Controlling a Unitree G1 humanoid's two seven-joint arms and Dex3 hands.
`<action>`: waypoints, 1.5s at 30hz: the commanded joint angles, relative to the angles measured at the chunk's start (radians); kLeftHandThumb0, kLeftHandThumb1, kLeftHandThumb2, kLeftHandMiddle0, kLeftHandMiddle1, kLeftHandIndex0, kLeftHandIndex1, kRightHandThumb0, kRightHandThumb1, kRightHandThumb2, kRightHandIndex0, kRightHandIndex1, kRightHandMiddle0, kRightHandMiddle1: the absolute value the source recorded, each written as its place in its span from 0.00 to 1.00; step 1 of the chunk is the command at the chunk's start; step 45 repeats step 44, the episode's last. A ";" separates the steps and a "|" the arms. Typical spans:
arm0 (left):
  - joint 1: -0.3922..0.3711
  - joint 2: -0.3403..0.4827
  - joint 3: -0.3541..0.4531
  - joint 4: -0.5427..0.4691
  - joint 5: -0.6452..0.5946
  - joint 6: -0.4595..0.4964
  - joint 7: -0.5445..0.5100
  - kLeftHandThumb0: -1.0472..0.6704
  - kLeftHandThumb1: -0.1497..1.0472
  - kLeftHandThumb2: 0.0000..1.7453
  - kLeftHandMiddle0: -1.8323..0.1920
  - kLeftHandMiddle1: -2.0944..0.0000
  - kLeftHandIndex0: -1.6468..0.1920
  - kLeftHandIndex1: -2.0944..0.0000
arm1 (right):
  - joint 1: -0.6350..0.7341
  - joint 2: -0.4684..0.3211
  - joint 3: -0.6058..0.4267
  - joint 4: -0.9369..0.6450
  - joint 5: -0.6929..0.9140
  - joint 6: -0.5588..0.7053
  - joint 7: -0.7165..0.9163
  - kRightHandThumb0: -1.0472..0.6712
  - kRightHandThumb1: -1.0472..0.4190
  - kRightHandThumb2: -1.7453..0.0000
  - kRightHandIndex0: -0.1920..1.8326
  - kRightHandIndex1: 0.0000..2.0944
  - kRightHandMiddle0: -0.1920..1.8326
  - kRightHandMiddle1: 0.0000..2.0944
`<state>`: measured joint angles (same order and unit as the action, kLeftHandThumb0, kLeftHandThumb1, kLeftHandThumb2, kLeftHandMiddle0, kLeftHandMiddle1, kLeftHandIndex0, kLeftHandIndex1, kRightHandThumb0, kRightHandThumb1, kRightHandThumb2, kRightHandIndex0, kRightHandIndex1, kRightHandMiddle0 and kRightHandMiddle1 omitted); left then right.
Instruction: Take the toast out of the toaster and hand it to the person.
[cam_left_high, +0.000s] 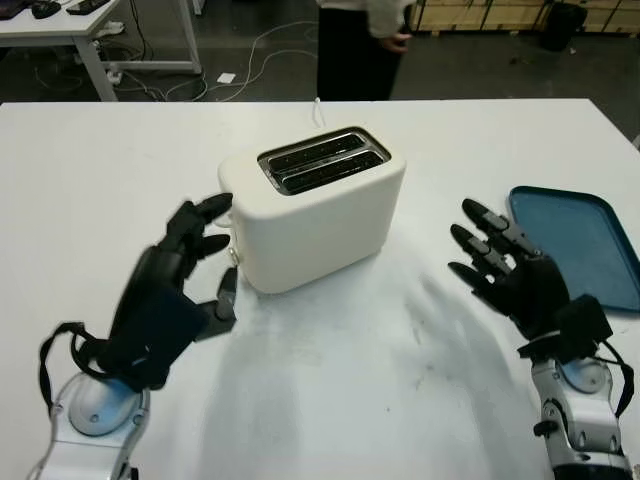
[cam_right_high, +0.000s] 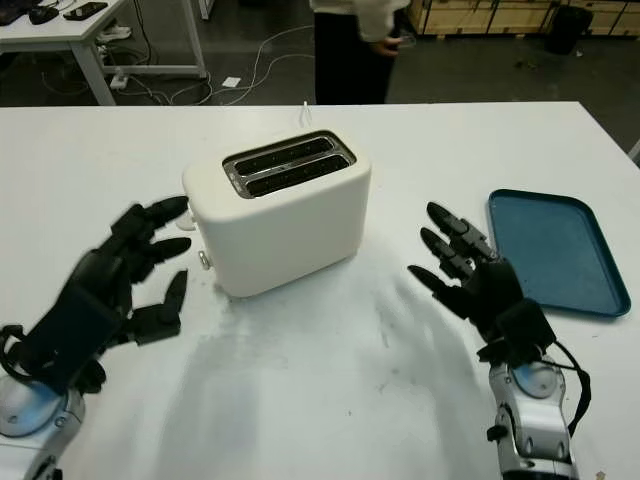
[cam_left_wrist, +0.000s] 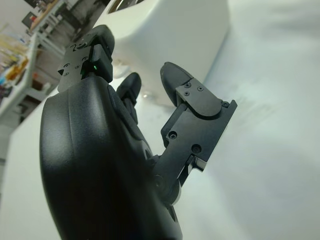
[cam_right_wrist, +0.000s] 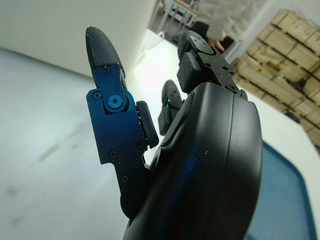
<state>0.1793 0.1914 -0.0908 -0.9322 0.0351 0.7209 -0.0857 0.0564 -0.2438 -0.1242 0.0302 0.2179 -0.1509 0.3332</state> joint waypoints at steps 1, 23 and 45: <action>0.021 -0.026 0.000 0.016 -0.013 -0.048 0.010 0.52 0.57 0.79 0.91 0.62 0.89 0.84 | 0.032 0.026 0.018 -0.040 0.006 0.005 -0.001 0.29 0.10 1.00 0.27 0.01 0.28 0.01; 0.089 0.017 -0.069 0.027 0.081 0.053 0.024 0.84 0.50 0.54 0.90 0.19 0.90 0.33 | 0.058 0.154 0.111 0.019 -0.036 -0.016 -0.041 0.34 0.09 1.00 0.32 0.01 0.31 0.01; 0.107 -0.078 -0.076 0.224 0.138 -0.098 0.098 0.68 0.74 0.42 0.91 0.45 0.90 0.58 | 0.068 0.163 0.111 0.014 -0.053 -0.040 -0.050 0.32 0.09 0.99 0.33 0.00 0.32 0.00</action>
